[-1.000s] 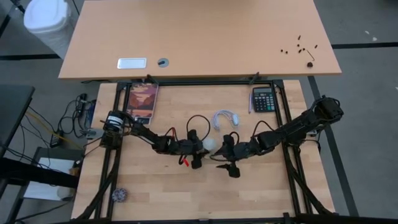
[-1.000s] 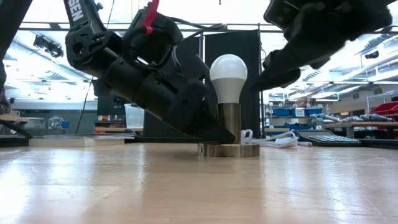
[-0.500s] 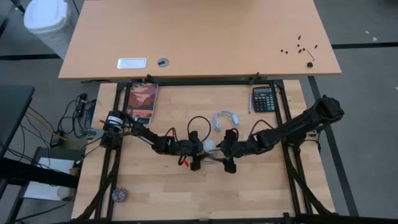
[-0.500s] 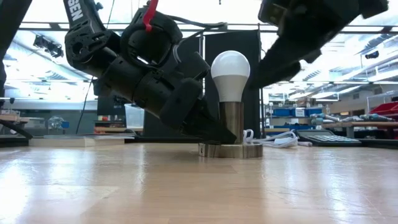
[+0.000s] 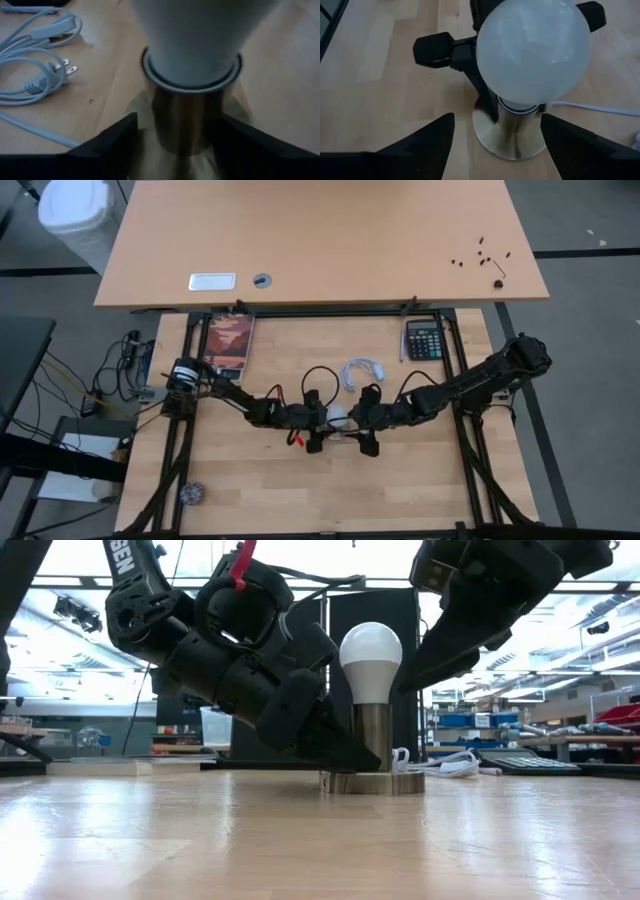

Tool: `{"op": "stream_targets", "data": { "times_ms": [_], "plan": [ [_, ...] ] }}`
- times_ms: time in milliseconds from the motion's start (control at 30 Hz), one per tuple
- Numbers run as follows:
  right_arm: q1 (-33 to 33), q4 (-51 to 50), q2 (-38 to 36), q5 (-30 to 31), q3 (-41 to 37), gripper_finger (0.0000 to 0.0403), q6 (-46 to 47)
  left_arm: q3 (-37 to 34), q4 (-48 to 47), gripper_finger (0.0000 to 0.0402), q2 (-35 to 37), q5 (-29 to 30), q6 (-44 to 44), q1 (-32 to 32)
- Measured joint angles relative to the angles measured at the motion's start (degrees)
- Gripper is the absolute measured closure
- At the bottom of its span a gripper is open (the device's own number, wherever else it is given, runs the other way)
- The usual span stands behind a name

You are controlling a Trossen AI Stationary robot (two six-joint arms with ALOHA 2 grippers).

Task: Screw lightbulb
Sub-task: Insert the lightbulb into the lamp

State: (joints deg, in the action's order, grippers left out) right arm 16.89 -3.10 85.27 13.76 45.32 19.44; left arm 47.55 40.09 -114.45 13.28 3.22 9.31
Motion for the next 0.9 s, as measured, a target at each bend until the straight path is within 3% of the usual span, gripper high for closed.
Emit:
{"op": "stream_targets", "data": {
  "times_ms": [233,567,667,767,900],
  "plan": [
    [1.37,-5.17,-1.61,1.27,0.01,0.0096,2.1,0.07,-5.54,0.0047,4.38,1.12,-0.05,-0.22],
    [3.15,-7.72,-2.05,1.14,0.0,0.0096,7.75,0.07,-24.77,0.0048,14.78,1.59,5.13,2.95],
    [4.48,-7.65,-2.05,1.29,0.41,0.0096,11.5,0.07,-25.12,0.0053,14.07,2.53,7.6,4.99],
    [5.19,-6.47,-2.05,4.01,0.55,0.0096,12.2,0.01,-23.1,0.0059,11.03,7.83,7.96,6.27],
    [1.3,-4.9,-2.05,3.65,0.57,0.0096,11.93,0.14,-11.39,0.0071,6.15,12.3,7.3,5.86]
  ]
}}
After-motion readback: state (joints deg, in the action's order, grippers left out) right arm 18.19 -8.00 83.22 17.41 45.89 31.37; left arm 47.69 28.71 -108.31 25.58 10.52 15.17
